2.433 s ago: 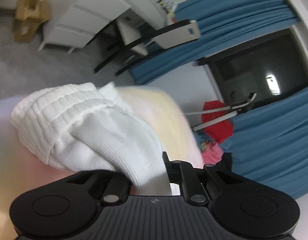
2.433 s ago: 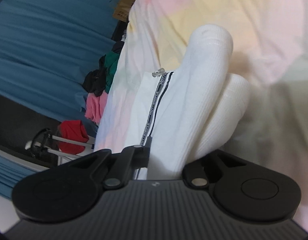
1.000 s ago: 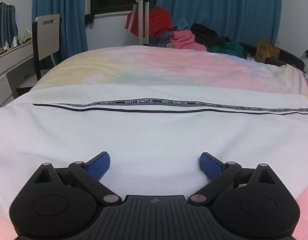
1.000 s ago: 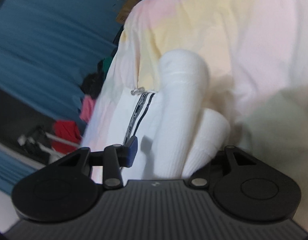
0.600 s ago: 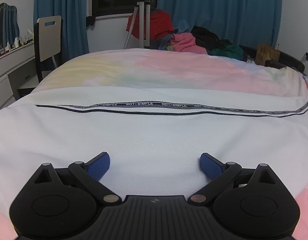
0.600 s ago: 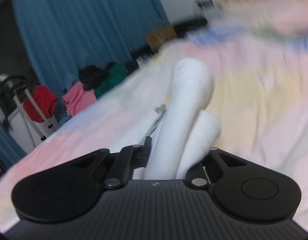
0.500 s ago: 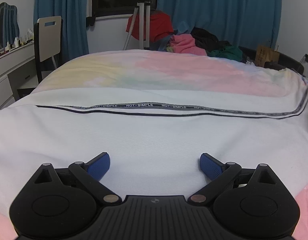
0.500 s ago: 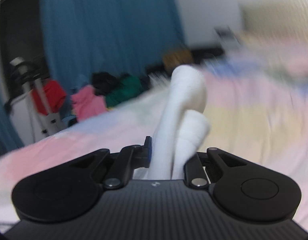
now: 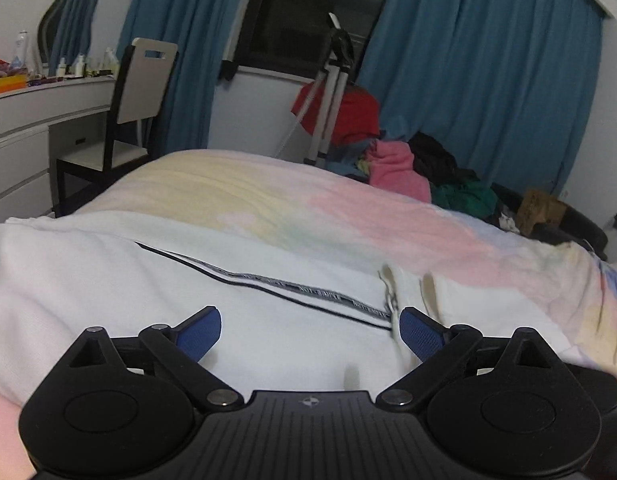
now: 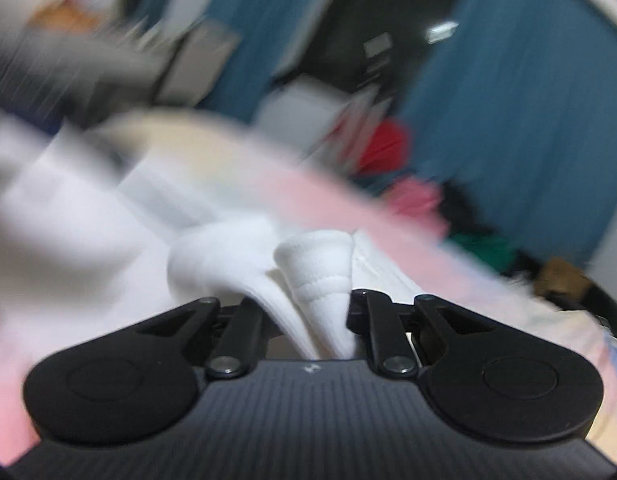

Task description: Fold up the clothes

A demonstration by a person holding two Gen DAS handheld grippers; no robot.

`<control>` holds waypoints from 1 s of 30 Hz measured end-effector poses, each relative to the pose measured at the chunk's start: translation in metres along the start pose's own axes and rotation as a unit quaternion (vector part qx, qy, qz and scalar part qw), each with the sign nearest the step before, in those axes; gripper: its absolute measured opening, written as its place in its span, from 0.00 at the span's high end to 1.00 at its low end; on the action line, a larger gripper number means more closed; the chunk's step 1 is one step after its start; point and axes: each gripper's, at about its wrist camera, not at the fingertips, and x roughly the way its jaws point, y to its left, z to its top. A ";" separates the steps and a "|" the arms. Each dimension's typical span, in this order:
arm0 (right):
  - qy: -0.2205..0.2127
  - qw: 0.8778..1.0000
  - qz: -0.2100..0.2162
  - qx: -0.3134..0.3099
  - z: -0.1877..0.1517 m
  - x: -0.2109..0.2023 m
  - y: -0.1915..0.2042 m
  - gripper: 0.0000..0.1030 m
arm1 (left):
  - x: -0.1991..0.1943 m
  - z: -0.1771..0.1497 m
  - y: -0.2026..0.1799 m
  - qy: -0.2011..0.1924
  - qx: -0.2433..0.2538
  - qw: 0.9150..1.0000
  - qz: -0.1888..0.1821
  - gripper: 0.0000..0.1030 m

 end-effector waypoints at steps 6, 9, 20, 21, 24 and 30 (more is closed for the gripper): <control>0.013 1.000 0.004 0.018 -0.009 0.001 -0.005 0.85 | 0.001 -0.004 -0.011 -0.005 0.029 1.000 -0.008 0.06; -0.015 1.000 0.007 0.009 0.003 -0.012 0.002 0.85 | -0.002 -0.001 -0.009 -0.018 0.028 0.999 -0.012 0.06; 0.020 0.992 0.120 0.027 0.018 0.005 -0.002 0.71 | -0.004 0.000 0.012 -0.006 -0.029 0.998 -0.046 0.06; 0.031 0.987 0.147 0.056 0.023 0.006 -0.013 0.64 | -0.006 0.001 0.015 -0.007 -0.036 0.998 -0.046 0.06; 0.050 0.959 0.235 0.154 0.030 0.002 -0.050 0.41 | -0.013 0.005 0.021 -0.011 -0.051 0.998 -0.046 0.06; -0.003 0.907 0.315 0.279 0.040 -0.019 -0.102 0.38 | -0.035 0.013 0.017 -0.024 -0.041 0.997 -0.065 0.07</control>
